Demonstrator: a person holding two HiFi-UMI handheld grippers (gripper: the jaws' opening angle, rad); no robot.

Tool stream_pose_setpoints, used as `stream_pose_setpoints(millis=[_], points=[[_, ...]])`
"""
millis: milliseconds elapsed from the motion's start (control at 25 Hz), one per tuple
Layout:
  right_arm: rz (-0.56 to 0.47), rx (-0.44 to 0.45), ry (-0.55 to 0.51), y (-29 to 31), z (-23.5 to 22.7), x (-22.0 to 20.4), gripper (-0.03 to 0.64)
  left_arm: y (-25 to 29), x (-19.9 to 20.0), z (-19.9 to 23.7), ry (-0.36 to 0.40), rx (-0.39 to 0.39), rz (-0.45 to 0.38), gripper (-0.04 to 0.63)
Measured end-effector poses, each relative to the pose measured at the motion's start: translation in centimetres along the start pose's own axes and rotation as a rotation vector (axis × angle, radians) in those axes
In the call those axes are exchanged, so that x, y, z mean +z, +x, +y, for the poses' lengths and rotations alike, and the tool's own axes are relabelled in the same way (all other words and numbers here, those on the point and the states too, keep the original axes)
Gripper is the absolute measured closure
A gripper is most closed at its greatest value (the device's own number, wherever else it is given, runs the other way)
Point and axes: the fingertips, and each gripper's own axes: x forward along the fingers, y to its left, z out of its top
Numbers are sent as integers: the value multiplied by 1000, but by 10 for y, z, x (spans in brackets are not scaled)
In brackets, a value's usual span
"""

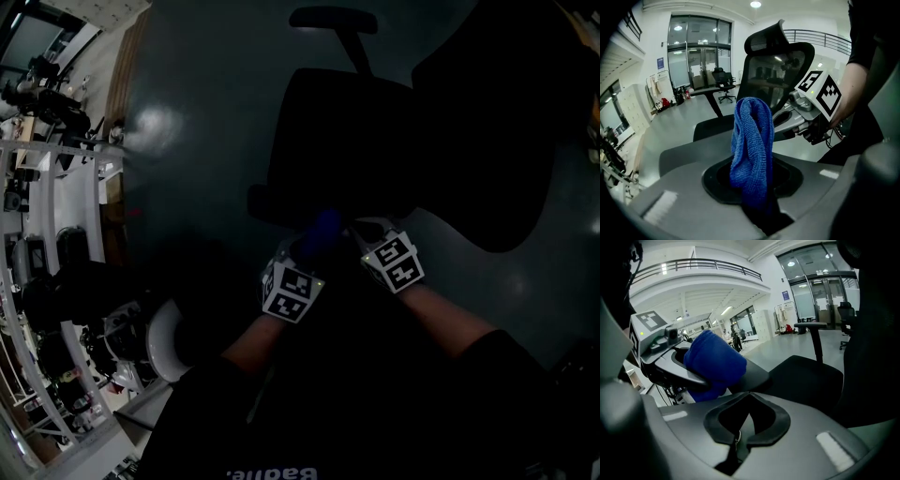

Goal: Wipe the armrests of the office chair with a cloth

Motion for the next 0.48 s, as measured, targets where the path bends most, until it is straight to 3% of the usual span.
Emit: stream_pose_setpoints(millis=[240, 480], points=[[16, 28, 2, -2, 6, -13, 617, 21, 4, -29, 26, -64, 2, 471], [-8, 19, 17, -23, -4, -16, 617, 22, 10, -33, 18, -63, 4, 471]])
